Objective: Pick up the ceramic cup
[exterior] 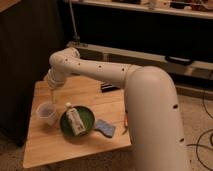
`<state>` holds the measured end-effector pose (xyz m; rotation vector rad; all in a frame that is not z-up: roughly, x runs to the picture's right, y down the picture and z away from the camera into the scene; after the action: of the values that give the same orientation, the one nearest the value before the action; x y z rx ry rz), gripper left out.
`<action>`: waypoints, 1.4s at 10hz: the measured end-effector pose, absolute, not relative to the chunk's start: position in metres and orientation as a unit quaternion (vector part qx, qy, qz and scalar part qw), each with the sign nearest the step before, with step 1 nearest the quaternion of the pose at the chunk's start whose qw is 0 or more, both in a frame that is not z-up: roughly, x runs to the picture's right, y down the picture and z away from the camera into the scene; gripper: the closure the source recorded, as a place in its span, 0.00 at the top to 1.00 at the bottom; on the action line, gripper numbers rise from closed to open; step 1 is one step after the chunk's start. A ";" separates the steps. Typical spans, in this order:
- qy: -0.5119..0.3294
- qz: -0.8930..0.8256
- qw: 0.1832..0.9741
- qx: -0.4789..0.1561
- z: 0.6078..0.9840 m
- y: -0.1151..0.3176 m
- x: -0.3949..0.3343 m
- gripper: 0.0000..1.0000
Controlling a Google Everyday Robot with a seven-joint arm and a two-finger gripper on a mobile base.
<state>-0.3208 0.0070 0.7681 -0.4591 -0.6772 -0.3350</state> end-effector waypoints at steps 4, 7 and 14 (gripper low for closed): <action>-0.323 -0.177 0.896 -0.248 0.778 0.032 -0.343 0.79; -0.320 -0.175 0.893 -0.264 0.794 0.043 -0.345 0.57; -0.312 -0.194 0.881 -0.300 0.813 0.066 -0.353 0.55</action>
<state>-0.3525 0.0657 0.8133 -0.6245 -0.6492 -0.4032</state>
